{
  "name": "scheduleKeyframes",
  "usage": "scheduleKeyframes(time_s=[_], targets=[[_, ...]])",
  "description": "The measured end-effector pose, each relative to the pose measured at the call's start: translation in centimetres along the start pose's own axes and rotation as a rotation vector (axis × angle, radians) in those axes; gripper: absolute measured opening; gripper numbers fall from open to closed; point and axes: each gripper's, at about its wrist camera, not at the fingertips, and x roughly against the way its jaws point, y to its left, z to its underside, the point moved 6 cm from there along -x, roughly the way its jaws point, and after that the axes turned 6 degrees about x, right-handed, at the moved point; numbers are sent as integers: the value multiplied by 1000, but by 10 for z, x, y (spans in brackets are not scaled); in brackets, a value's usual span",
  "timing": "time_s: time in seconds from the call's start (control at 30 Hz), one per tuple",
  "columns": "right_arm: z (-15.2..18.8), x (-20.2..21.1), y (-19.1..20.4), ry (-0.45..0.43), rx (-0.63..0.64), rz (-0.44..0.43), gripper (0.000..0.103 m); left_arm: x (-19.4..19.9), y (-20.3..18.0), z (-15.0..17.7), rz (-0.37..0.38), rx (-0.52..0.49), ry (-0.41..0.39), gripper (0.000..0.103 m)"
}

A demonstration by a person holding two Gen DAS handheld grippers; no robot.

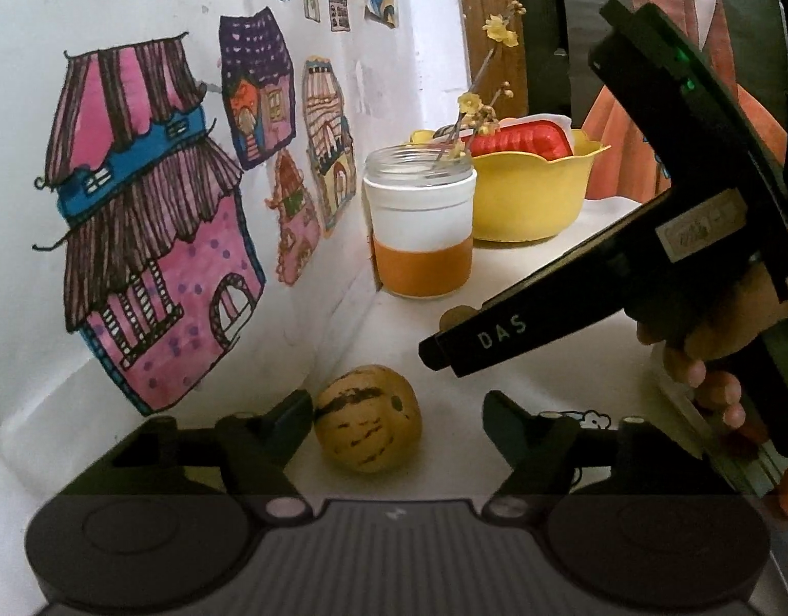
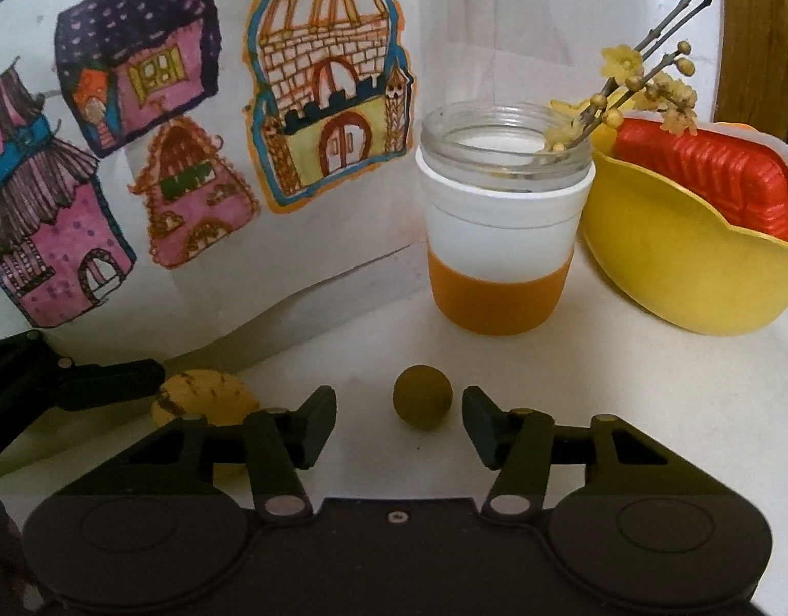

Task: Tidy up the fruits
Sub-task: 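Grasp the brown nut with the right tool while the left tool grasps the tan striped fruit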

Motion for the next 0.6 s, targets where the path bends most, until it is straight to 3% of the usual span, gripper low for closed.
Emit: scheduleKeyframes(time_s=[0.4,0.5,0.6], targets=[[-1,-21,-1,0,5,55,37,-9,6,-3,-50,9,8,54],[-1,-20,-1,0,-5,73,29,-10,7,-3,-52,14,10,54],[2,-16,-3,2,-21,74,28,-9,6,-2,-52,14,11,53]])
